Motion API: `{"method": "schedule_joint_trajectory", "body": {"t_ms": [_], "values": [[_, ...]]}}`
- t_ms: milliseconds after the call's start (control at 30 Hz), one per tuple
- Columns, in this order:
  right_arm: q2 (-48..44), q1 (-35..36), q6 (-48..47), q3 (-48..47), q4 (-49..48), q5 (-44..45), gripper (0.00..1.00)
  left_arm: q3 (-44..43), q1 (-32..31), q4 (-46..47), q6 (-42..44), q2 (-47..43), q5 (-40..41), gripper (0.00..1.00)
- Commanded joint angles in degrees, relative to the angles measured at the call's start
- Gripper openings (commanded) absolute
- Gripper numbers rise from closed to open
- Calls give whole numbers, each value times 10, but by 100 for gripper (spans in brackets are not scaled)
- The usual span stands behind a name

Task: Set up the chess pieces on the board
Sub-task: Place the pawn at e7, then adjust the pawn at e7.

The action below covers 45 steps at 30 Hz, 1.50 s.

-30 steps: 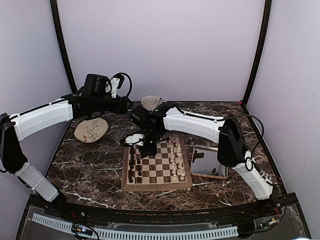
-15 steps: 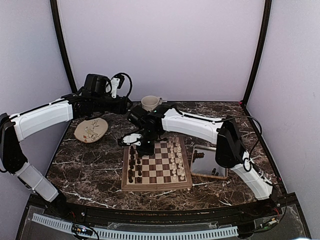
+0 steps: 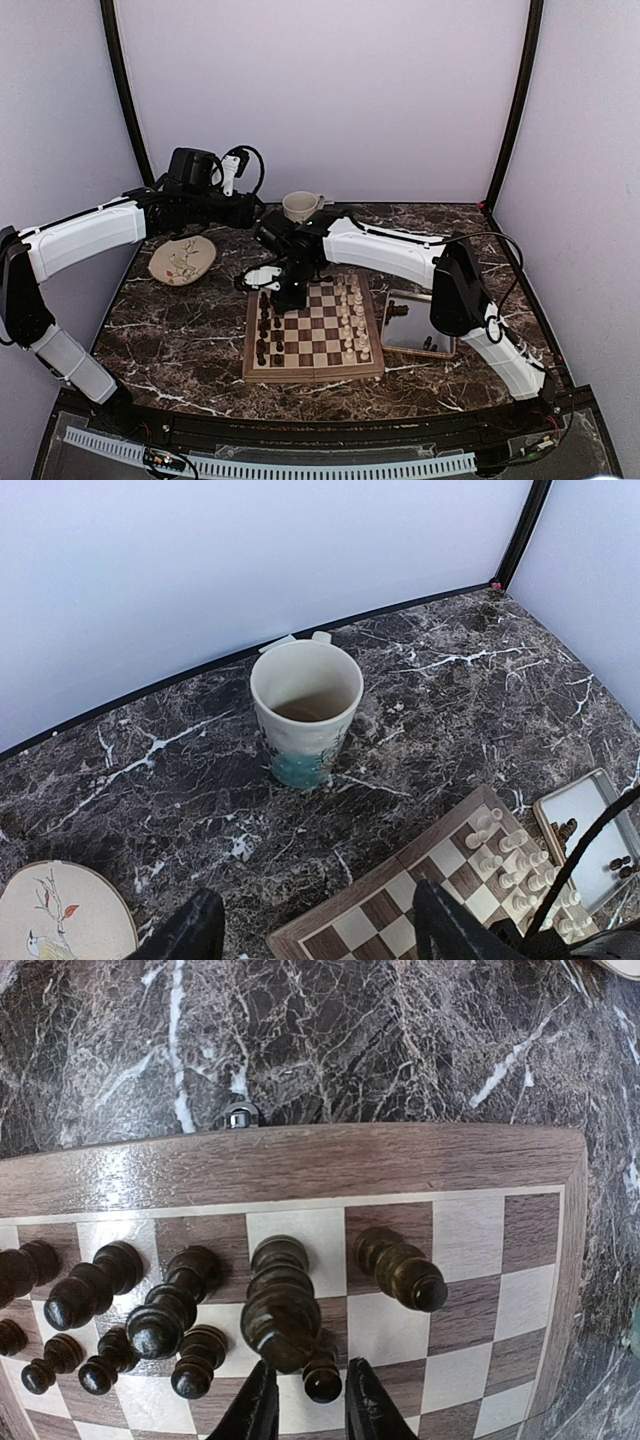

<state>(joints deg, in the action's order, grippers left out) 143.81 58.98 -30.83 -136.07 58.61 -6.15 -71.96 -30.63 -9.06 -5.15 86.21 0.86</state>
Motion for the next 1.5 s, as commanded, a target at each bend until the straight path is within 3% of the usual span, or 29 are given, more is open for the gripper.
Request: {"method": "schedule_joint_trajectory", "body": {"t_ms": [0,267,467,600,800,1000,1133,1267,1467], "values": [[-6,8,6,-13,-14,-1,26,-6,-1,3,6,-21,-9,67],[-79,1,1,43,-15,18,27,-4,-1,4,9,-23,-5,66],[-219,-23,-3,212,-53,16,28,-10,-1,-7,27,-16,-2,67],[-318,-66,1,337,-77,19,28,-63,0,-74,66,27,-48,62],[-465,-187,23,539,-145,-50,28,-197,-24,-248,100,144,-104,51],[-586,-304,29,679,-215,-99,29,-220,-88,-335,119,210,-51,40],[-627,-362,42,728,-250,-172,29,-254,-117,-398,123,264,-38,34],[-640,-373,37,741,-258,-190,30,-285,-136,-439,127,310,-24,26],[-640,-372,31,749,-258,-199,30,-325,-153,-491,136,360,-4,1]]}}
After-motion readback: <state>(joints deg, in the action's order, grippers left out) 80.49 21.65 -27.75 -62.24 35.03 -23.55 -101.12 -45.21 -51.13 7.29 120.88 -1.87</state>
